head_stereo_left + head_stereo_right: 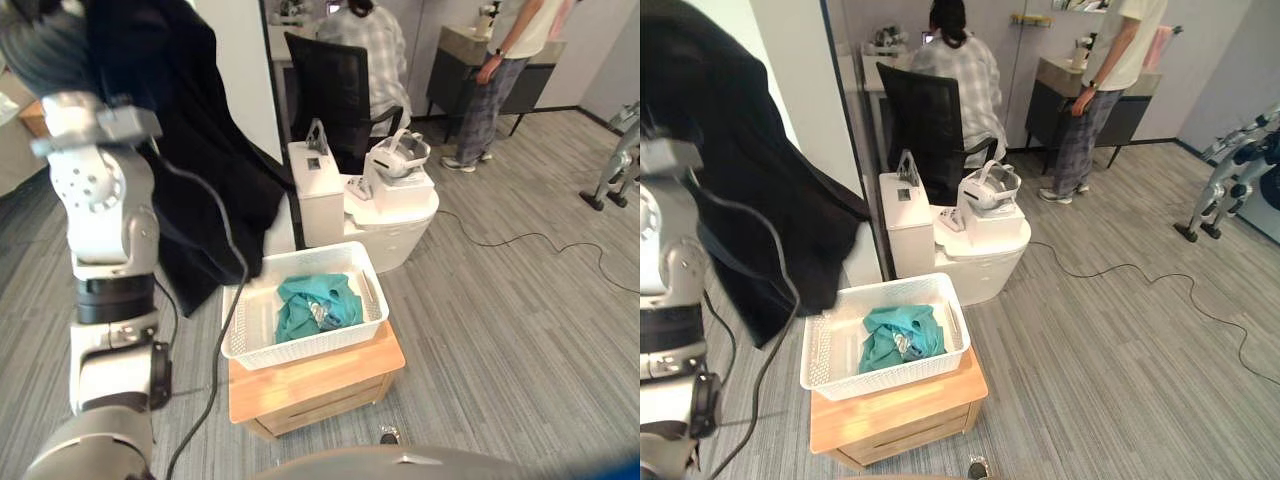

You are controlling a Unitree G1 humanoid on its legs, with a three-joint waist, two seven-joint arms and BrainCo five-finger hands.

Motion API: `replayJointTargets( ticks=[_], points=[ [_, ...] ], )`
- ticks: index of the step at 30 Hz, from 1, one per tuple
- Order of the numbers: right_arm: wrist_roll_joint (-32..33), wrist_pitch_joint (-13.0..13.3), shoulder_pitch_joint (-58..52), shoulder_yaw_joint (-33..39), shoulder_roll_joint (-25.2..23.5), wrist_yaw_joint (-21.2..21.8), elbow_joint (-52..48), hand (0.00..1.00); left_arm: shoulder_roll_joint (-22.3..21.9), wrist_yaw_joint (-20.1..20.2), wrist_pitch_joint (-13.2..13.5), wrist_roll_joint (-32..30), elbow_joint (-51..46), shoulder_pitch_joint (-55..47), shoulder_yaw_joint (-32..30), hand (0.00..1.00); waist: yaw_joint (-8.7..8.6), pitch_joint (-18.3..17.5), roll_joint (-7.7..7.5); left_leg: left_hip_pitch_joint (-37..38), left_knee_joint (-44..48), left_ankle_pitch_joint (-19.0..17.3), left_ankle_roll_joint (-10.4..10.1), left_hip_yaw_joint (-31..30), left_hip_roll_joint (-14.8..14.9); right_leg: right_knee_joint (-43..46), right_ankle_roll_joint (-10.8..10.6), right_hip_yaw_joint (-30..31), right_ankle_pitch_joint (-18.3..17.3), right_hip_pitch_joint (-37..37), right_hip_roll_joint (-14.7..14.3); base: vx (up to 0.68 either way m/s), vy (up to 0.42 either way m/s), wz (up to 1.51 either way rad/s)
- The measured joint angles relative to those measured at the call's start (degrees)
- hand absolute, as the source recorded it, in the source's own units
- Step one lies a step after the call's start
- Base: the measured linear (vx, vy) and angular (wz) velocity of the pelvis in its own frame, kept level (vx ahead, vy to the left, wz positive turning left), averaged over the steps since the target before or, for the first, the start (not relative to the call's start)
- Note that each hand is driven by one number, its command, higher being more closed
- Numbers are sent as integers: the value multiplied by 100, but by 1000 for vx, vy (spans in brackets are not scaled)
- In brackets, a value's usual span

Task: Tidy the bed and pick cloth on bed and put in laundry

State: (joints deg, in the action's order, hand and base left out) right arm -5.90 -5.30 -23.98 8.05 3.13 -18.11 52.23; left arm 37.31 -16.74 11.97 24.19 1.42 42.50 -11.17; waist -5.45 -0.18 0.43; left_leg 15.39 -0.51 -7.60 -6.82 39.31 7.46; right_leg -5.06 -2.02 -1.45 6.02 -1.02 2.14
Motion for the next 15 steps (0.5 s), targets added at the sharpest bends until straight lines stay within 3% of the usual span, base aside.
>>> replayJointTargets(
  ticks=[5,9,10,15],
  points=[
    [0,-10,-31,34,18,31,-89,0,11,157,-261,188,544,187,-1,100,-35,35,45,-8,180,-108,-45,128,105,1,29,51,-7,-33,-45,-83,-38,-6],
    [-1,-15,-60,45,29,154,-193,0,9,770,-466,209,677,190,168,100,-50,70,104,-18,289,-166,-61,185,165,0,42,87,0,-36,-79,-70,-40,-7],
    [-4,-6,-61,59,30,187,-194,0,-24,1053,-624,209,678,190,243,100,-53,70,102,-16,303,-166,-61,193,165,2,42,90,1,-33,-81,-49,-25,-2],
    [-111,33,-61,87,32,214,-194,0,-208,1572,-1010,205,689,-19,355,100,-99,110,133,-18,299,-169,-65,268,167,14,42,178,1,17,-106,-43,-16,-7]
  ],
)
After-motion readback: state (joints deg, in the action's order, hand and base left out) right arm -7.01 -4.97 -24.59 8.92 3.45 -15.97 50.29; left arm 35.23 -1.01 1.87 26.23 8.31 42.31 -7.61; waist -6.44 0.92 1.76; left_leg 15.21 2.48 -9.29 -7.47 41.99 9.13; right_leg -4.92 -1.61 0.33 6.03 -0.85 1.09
